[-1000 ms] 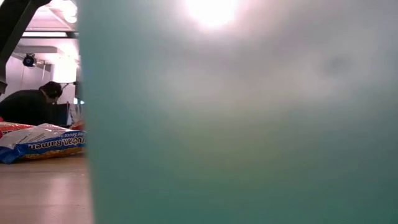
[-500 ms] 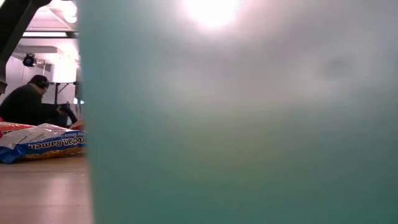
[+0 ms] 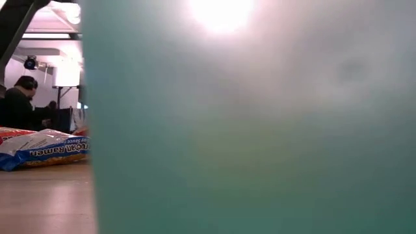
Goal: Sort Maruchan noodles
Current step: Put the red noodle pack into the transparent bin
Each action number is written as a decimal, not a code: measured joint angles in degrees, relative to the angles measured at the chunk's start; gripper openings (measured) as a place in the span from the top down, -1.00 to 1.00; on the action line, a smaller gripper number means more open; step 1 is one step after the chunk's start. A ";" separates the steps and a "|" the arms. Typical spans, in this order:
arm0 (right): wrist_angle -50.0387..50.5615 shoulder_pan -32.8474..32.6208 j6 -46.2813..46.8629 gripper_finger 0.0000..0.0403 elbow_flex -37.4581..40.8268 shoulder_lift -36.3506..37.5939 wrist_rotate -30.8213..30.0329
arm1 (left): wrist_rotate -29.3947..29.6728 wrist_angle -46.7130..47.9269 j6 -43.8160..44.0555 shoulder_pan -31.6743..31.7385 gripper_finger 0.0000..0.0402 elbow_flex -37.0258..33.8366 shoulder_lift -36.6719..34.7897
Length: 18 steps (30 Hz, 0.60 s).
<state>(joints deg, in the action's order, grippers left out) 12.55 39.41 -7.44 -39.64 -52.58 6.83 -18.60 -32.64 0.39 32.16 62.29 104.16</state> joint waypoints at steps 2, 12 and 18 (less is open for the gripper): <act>0.49 -0.01 -0.04 -0.06 0.00 0.00 0.00 | 0.05 8.83 -2.66 1.18 0.43 1.71 -1.32; 0.92 -0.01 -0.02 -0.07 0.37 0.00 0.00 | 5.75 51.75 -20.72 2.34 0.43 19.75 -1.96; 0.97 -0.01 -0.02 -0.07 2.18 -0.02 0.00 | 5.88 58.38 -24.12 3.41 0.43 21.68 -1.77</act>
<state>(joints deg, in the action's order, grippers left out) 13.52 39.40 -7.46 -37.46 -52.60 6.83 -12.72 25.75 -23.73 35.57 83.96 102.39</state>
